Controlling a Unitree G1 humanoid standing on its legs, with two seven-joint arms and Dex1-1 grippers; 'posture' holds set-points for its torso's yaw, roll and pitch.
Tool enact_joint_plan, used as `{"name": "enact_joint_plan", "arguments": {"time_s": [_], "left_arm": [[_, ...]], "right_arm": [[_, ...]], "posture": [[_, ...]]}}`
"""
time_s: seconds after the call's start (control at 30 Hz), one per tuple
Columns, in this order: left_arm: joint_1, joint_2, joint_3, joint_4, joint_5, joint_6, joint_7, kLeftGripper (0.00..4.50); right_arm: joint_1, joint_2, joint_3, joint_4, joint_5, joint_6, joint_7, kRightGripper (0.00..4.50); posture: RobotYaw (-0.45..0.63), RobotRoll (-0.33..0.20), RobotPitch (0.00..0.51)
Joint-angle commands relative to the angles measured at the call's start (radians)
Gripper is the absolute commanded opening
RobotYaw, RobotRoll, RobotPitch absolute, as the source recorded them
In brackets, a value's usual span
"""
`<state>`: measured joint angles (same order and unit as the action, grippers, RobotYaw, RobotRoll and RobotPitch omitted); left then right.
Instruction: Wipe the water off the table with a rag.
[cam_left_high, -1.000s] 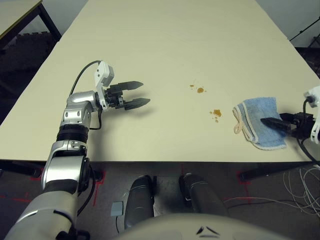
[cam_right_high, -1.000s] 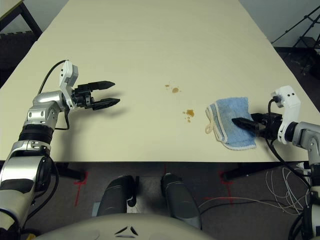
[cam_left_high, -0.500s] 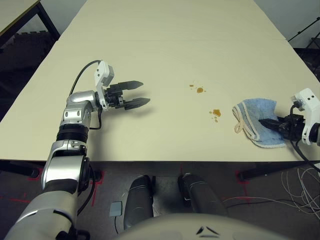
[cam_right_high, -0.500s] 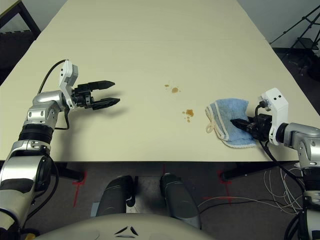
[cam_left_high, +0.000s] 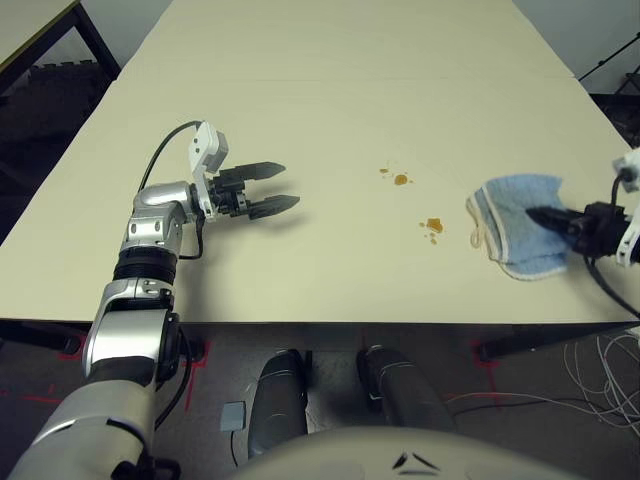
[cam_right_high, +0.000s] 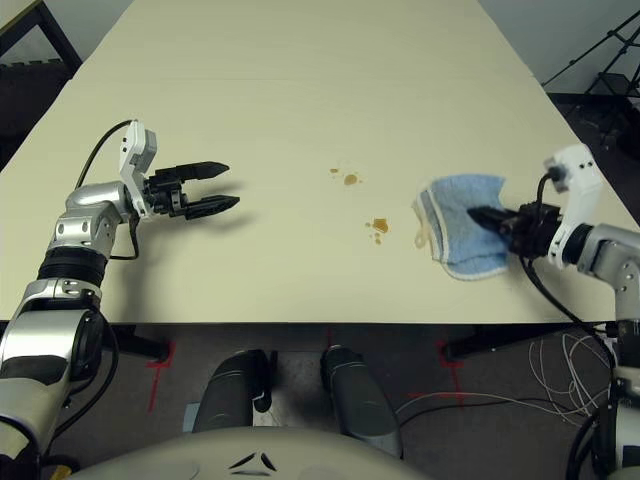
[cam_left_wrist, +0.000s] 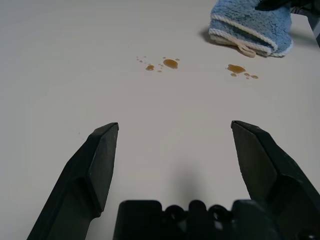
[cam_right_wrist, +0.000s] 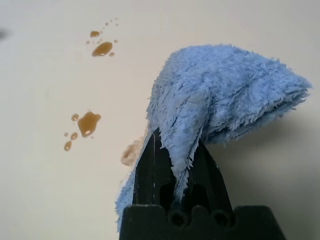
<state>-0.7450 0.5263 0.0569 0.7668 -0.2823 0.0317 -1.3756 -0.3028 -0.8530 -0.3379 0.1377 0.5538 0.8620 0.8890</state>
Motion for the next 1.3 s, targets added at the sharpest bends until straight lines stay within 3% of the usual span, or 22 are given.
{"name": "enact_joint_plan", "arguments": {"time_s": [0.03,0.53,1.3], "left_arm": [[-0.017,-0.001,-0.011,0.025,0.015,-0.014,-0.005,4.50],[-0.020,0.005,-0.013,0.025,0.020,-0.024,-0.013,4.50],[-0.034,0.007,-0.014,0.039,0.024,-0.022,-0.016,4.50]], "right_arm": [[0.002,0.008,0.005,-0.045,0.026,0.041,-0.011,0.00],[0.076,0.125,0.179,-0.091,-0.040,0.003,-0.056,0.00],[0.032,0.403,0.424,-0.323,-0.009,0.113,-0.133,0.00]], "posture": [[-0.35,0.000,0.133],[-0.34,0.000,0.136],[-0.34,0.000,0.134]]}}
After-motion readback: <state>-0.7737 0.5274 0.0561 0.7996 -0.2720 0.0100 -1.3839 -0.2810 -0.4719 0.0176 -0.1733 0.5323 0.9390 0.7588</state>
